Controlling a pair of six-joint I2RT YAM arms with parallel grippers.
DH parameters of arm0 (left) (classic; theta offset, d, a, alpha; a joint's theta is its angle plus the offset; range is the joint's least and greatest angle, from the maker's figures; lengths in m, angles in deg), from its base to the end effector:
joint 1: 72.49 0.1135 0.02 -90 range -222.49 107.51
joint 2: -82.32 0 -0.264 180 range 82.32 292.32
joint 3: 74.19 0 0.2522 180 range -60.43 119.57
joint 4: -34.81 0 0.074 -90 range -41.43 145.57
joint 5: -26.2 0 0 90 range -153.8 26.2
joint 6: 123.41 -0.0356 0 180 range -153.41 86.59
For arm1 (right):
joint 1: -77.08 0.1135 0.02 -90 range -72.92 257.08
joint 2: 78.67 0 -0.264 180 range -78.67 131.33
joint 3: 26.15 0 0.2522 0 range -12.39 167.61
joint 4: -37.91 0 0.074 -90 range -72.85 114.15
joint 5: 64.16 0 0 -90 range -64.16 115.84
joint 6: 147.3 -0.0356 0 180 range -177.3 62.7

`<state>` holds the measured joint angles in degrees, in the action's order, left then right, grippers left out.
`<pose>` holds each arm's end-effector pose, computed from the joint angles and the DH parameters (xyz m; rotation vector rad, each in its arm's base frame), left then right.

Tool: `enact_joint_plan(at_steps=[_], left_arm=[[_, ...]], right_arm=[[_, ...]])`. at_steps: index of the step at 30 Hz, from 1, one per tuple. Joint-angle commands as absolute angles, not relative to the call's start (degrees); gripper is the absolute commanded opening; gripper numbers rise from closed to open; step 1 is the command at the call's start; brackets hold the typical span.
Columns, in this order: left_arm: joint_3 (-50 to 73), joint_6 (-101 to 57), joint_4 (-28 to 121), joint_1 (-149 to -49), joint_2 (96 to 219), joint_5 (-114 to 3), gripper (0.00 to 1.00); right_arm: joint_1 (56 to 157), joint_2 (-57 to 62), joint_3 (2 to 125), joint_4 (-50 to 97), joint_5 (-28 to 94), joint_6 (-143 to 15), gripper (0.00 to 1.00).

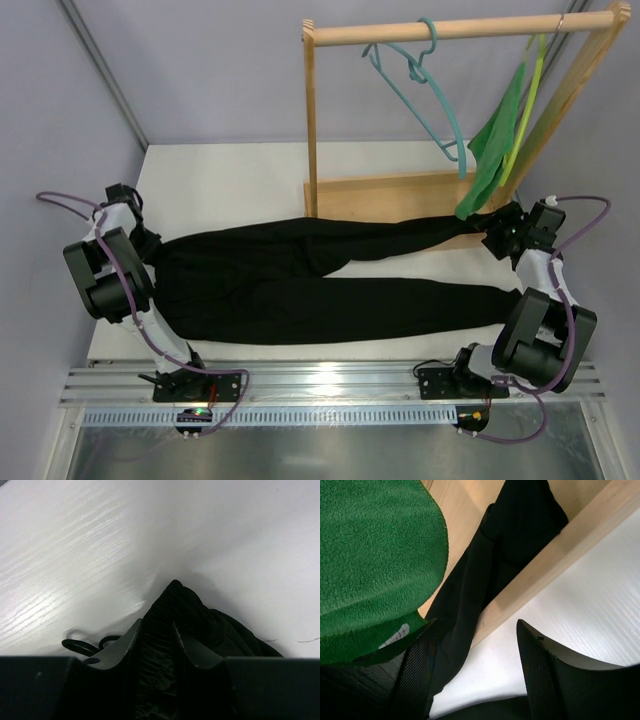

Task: Place the trousers on the hanger
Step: Fold the trousers

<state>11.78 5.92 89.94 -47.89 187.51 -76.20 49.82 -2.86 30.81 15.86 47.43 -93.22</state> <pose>0.3211 0.1554 0.1805 -1.5356 2.3809 0.2553 0.2504 -0.1143 0.2178 1.0192 2.0341 0.5091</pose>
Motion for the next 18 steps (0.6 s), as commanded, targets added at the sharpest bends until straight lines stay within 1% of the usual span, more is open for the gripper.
enact_joint_plan(at_steps=[1,2,4,5,6,8,11,12,14,15,18], left_arm=[[13.75,4.12,88.83,-47.18,187.0,-77.16,0.28],[13.84,4.04,88.65,-47.26,187.0,-77.07,0.17],[14.54,3.95,89.09,-47.26,187.35,-77.6,0.1],[14.89,3.86,89.35,-47.27,187.44,-77.86,0.03],[15.24,3.86,89.61,-47.27,187.61,-78.3,0.0],[15.95,3.94,90.49,-47.18,187.97,-78.65,0.0],[16.04,4.12,90.67,-47.18,187.71,-78.65,0.0],[15.87,4.12,90.5,-47.09,187.62,-78.65,0.0],[15.95,4.12,90.32,-47.18,187.27,-79.18,0.0],[15.95,4.04,90.41,-47.18,187.35,-79.18,0.0],[16.04,4.03,90.59,-47.18,187.53,-79.18,0.0]], right_arm=[[51.06,-0.72,33.05,21.51,46.24,-93.95,0.66],[51.42,-0.02,33.31,22.47,45.71,-93.95,0.66],[52.3,2.27,33.75,23.62,45.27,-94.21,0.65],[52.65,3.06,34.01,23.88,45.01,-94.48,0.65],[53.0,3.5,34.1,23.8,43.79,-94.48,0.64],[53.88,4.99,34.63,25.56,42.37,-94.92,0.62],[54.41,6.31,34.46,27.31,40.53,-95.97,0.56],[54.41,6.75,34.54,27.58,40.09,-96.15,0.51],[54.76,7.63,34.63,28.8,40.08,-96.59,0.47],[54.85,7.9,34.63,29.07,40.08,-96.94,0.44],[55.11,8.43,34.98,28.9,39.47,-97.29,0.38]])
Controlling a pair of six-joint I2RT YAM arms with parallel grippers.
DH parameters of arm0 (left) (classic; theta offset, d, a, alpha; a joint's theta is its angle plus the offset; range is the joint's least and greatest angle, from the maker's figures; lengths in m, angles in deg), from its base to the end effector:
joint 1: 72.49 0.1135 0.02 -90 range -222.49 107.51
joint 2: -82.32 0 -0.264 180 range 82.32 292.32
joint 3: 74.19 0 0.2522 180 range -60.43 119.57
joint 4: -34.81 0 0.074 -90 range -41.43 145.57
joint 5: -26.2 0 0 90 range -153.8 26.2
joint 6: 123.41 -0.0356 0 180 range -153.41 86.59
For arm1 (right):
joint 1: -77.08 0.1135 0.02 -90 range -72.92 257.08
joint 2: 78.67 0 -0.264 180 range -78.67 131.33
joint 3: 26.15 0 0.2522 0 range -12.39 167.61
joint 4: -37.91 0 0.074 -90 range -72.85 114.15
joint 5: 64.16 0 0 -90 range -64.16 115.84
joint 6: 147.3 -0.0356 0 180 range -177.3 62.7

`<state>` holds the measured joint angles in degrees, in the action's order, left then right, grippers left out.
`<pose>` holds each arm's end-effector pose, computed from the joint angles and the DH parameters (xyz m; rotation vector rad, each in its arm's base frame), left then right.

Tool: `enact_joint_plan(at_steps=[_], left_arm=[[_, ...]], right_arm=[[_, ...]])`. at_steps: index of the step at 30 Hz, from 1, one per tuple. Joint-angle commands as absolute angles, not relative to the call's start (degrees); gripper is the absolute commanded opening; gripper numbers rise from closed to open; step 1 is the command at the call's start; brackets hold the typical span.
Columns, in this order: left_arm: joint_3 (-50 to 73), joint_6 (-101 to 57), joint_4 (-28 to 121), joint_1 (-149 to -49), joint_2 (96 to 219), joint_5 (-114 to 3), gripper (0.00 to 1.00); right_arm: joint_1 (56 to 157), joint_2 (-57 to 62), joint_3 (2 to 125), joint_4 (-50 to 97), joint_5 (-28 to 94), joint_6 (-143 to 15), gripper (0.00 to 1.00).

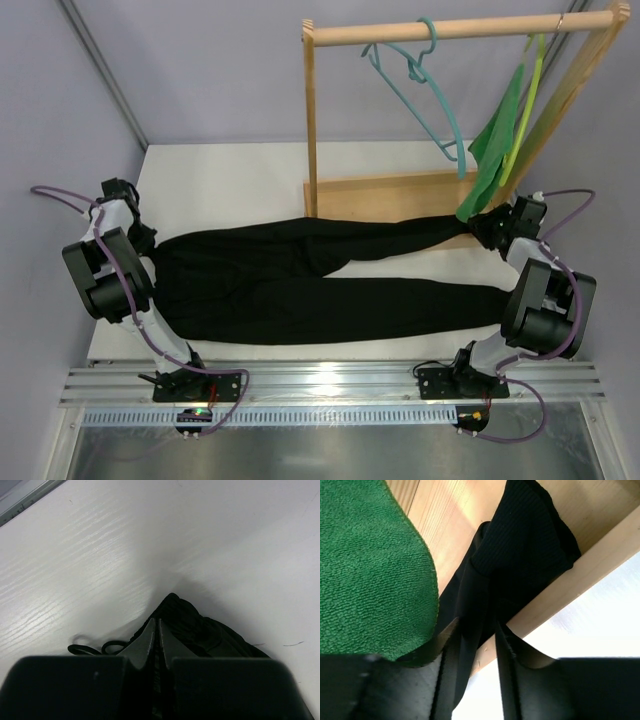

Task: Place the trousers on the hanger
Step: Fold the trousers

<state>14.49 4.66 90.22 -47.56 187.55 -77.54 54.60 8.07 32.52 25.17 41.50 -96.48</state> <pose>0.3272 0.1614 0.1931 -1.5026 2.3500 0.2831 0.2896 -0.1095 0.1876 1.0496 2.0398 0.4637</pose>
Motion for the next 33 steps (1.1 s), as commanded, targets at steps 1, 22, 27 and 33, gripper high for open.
enact_joint_plan(at_steps=[1,22,27,33], left_arm=[[16.13,4.12,90.67,-47.18,187.53,-79.18,0.0],[20.0,5.44,92.0,-47.35,184.64,-77.78,0.01],[17.45,5.35,91.99,-49.63,180.94,-75.14,0.34],[15.6,5.7,92.78,-52.18,175.24,-72.25,0.5]], right_arm=[[55.11,8.51,34.98,28.98,39.29,-97.21,0.35],[55.37,-12.56,26.56,1.56,27.34,-93.16,0.04],[55.2,-14.69,23.21,-0.54,23.93,-94.3,0.05],[55.02,-15.39,23.55,-2.82,23.82,-94.74,0.3]])
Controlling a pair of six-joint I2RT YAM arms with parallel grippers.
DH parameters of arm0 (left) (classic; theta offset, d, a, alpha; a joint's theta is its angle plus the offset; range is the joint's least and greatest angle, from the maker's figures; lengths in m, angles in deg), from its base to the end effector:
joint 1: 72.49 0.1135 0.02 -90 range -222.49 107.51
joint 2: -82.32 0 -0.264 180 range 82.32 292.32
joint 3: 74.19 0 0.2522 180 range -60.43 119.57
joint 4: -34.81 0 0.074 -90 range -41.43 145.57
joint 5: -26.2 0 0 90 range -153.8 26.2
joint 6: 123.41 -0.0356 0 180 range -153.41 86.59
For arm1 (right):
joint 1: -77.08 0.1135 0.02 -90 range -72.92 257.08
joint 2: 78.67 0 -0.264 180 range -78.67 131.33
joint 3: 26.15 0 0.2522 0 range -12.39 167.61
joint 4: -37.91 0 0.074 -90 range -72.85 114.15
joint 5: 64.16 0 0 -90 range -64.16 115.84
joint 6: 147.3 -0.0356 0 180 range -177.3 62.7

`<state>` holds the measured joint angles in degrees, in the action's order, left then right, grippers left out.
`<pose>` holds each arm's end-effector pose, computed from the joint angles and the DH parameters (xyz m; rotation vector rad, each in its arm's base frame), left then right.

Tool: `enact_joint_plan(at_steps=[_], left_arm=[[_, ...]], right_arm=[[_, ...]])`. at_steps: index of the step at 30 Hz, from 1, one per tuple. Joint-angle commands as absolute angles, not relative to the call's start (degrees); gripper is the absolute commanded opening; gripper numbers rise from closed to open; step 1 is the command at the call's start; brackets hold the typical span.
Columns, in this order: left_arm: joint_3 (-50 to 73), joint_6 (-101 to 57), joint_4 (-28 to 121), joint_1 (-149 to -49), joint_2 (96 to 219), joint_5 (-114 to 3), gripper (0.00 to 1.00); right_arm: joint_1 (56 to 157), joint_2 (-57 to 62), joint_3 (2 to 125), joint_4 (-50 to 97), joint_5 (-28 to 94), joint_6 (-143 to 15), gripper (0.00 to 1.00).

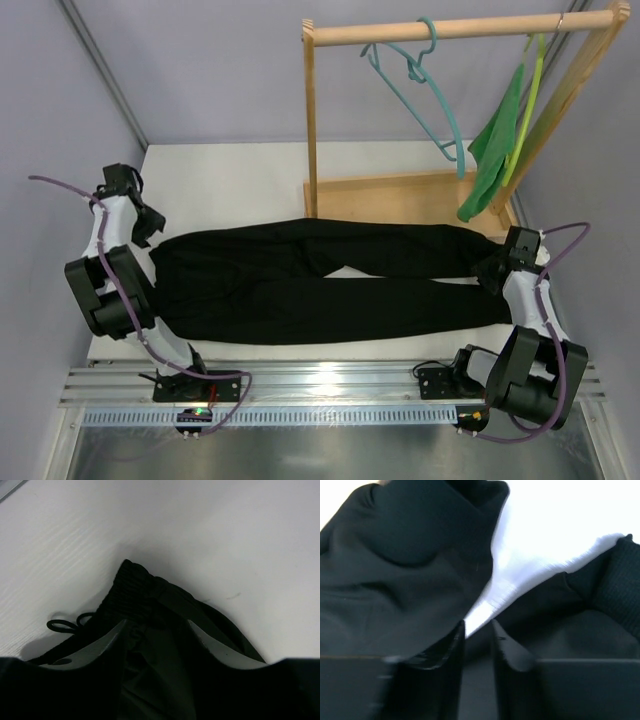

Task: Place the trousers on the hanger
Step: Fold the trousers

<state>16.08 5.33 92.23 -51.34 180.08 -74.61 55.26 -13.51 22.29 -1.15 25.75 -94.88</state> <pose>0.3258 0.1332 0.2435 -1.3850 2.2913 0.1592 0.1970 -0.0790 0.1899 1.2628 2.2128 0.1055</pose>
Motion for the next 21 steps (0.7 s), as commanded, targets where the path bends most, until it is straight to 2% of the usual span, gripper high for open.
enact_joint_plan(at_steps=[1,2,7,12,17,21], left_arm=[[15.51,5.62,92.96,-52.45,174.44,-71.98,0.51],[15.51,5.79,93.13,-53.15,173.65,-71.89,0.53],[14.02,7.46,92.96,-55.35,169.34,-69.17,0.64],[11.21,9.48,90.59,-55.61,169.6,-64.16,0.65],[10.33,11.41,88.48,-56.49,170.13,-63.98,0.66],[9.98,12.82,87.51,-58.25,169.86,-64.24,0.68]], right_arm=[[54.94,-15.83,24.43,-3.44,24.08,-94.22,0.33],[54.76,-16.44,24.87,-4.23,24.61,-93.95,0.39],[52.83,-21.97,30.83,-12.65,25.05,-94.65,0.51],[51.51,-20.41,35.59,-15.4,29.0,-100.97,0.53],[51.59,-14.7,36.66,-12.77,40.33,-111.69,0.56],[51.59,-10.57,37.79,-12.05,39.12,-116.54,0.63]])
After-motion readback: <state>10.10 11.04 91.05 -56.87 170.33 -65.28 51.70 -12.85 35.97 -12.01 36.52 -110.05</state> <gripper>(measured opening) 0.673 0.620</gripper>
